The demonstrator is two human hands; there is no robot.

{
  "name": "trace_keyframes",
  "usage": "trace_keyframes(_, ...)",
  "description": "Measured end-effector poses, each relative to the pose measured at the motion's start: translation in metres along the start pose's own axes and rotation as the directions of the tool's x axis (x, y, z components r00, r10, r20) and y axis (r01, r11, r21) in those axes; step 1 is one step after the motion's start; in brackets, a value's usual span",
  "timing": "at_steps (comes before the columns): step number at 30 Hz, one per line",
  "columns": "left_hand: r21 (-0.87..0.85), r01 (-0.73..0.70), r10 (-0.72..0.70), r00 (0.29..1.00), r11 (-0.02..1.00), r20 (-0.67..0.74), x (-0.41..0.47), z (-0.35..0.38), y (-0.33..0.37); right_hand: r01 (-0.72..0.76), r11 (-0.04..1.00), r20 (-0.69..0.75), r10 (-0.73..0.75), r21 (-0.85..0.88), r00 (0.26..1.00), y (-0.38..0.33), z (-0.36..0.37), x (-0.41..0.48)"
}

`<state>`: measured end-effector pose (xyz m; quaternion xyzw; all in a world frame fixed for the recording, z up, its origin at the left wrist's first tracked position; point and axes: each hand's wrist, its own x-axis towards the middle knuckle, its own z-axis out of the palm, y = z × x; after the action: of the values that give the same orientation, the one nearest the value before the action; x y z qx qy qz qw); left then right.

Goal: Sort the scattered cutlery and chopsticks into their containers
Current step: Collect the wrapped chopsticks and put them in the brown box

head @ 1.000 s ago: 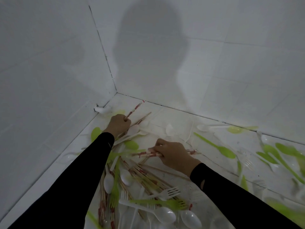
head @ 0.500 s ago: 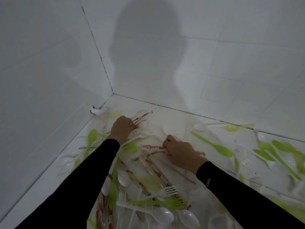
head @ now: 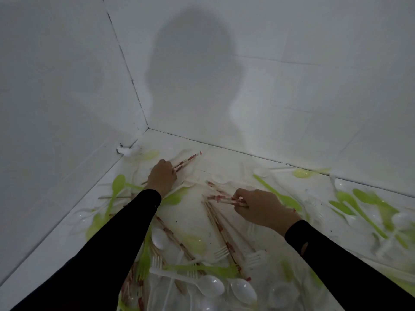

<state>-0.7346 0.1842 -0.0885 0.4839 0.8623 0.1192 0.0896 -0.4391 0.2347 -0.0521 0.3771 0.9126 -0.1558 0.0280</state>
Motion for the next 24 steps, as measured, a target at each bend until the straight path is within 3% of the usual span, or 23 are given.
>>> trace_keyframes(7,0.028,0.003,-0.003,1.0,1.0,0.003,-0.013,0.001,0.003,-0.171,0.957,0.055,0.162,0.236,0.985,-0.027,0.027,-0.021)
trace_keyframes(12,0.043,-0.036,0.036,0.999,0.998,-0.005,-0.02,-0.003,-0.006,-0.25,0.953,0.112,0.233,0.172,0.966,-0.04,0.044,-0.028)
trace_keyframes(15,-0.099,-0.145,0.12,0.967,0.984,-0.223,-0.02,-0.013,-0.007,-0.238,0.959,0.1,0.225,0.153,0.969,-0.047,0.045,-0.029)
trace_keyframes(18,-0.245,-0.227,0.108,0.901,0.943,-0.421,-0.019,-0.041,0.002,-0.272,0.947,0.085,0.261,0.172,0.962,-0.053,0.043,-0.029)
trace_keyframes(24,-0.653,-0.371,-0.064,0.838,0.66,-0.541,-0.066,-0.101,0.026,-0.375,0.905,0.04,0.375,0.201,0.926,-0.056,0.045,-0.03)
